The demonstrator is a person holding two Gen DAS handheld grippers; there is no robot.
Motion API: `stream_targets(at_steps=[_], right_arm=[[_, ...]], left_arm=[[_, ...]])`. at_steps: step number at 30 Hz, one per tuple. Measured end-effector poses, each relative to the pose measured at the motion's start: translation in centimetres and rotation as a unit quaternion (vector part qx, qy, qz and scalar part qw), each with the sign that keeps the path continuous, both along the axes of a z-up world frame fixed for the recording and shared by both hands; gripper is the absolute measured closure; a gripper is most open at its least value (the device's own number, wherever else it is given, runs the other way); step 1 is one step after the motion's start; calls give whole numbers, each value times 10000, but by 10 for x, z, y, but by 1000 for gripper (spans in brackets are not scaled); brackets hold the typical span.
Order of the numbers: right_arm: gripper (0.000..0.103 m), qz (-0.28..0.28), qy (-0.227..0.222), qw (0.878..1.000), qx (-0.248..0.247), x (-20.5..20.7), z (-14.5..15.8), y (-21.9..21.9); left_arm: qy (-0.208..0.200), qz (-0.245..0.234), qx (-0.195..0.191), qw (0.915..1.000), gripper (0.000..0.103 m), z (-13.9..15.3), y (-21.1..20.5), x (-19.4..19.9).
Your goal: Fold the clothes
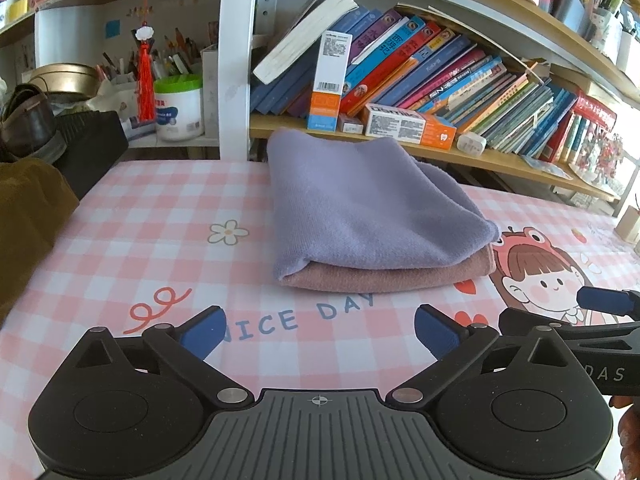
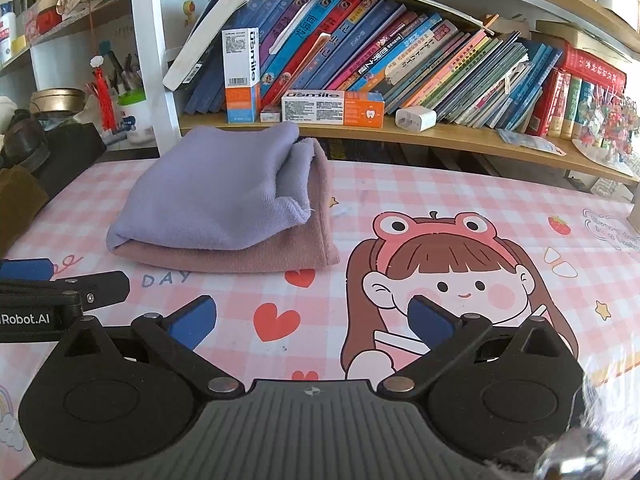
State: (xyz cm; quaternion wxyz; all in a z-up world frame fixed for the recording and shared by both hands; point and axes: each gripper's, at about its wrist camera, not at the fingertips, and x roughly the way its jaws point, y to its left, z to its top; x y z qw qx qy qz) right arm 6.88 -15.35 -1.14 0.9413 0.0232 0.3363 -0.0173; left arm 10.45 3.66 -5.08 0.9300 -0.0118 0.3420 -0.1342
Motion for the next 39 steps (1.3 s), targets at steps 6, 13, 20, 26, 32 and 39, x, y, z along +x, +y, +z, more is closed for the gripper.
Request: stream_targets(at_steps=[6,13,20,26,32,39], right_arm=[[0,-3,25,10000,-17,2,-1,1],[0,-2,49,10000,-26,4,-1,1],[0,-3,62,10000,-19,4,-2,0],[0,-14,57,10000,-18,4,-1,0],[0,-37,52,10000,-14,3,0,-1],[0,-63,51,10000,9,2,0,-2]], left_arm=[[0,1,-13,10000,1,0,0,2],[21,9,-20,10000,1,-1,0,3],[19,6,-23,10000,1,-2,0,4],[-10,0,-57,10000,1,-2,0,5],[-32,-36,-73,10000,1,-1,-1,5],[-58,-30,-82,9999,1,0,-1,4]])
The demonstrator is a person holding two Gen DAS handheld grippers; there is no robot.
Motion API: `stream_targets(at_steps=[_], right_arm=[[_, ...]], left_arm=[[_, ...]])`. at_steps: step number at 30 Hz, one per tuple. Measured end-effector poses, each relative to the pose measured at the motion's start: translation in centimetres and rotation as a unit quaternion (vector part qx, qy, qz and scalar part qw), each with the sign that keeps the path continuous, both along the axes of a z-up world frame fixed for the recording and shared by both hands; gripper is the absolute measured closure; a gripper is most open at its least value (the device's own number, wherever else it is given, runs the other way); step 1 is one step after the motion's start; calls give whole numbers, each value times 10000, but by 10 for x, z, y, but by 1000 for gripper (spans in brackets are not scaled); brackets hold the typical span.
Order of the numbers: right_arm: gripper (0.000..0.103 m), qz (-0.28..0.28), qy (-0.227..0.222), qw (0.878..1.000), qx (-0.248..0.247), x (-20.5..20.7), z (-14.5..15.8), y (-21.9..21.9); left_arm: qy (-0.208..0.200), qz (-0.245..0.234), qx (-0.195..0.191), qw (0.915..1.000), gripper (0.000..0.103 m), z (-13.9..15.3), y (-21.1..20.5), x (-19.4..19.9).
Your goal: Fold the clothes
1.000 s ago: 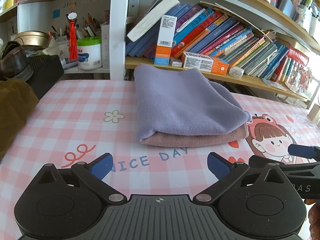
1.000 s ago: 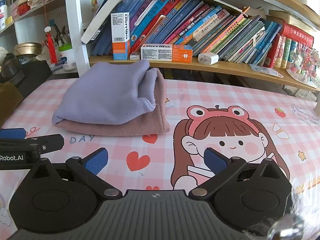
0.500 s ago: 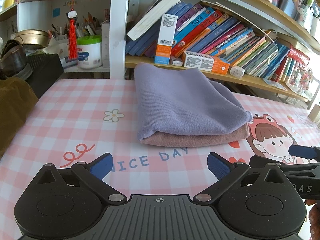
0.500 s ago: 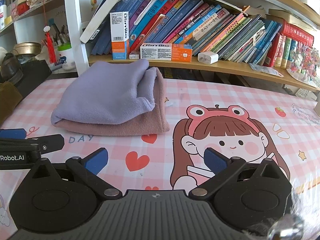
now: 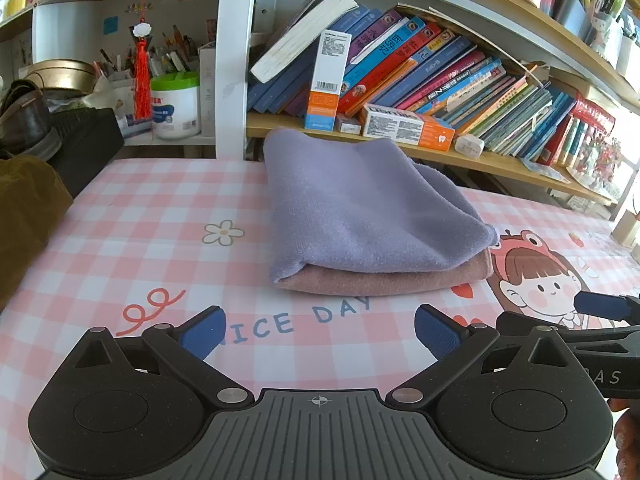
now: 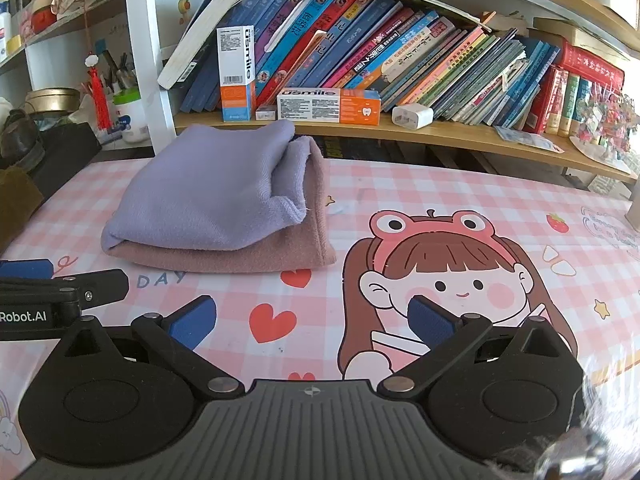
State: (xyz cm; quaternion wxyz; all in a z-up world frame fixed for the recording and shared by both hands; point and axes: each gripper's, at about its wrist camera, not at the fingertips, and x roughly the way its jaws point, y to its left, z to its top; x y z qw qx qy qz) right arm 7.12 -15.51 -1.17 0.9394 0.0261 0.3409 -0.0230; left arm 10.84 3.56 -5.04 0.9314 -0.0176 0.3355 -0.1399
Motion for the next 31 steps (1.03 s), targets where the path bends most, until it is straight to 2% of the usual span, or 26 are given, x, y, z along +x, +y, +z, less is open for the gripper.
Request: stream_targets(at_steps=[31], right_arm=[[0,-68,32,10000,26,-2,-1,-2]], left_arm=[[-44,-2,37,10000,0,0,-2,-3]])
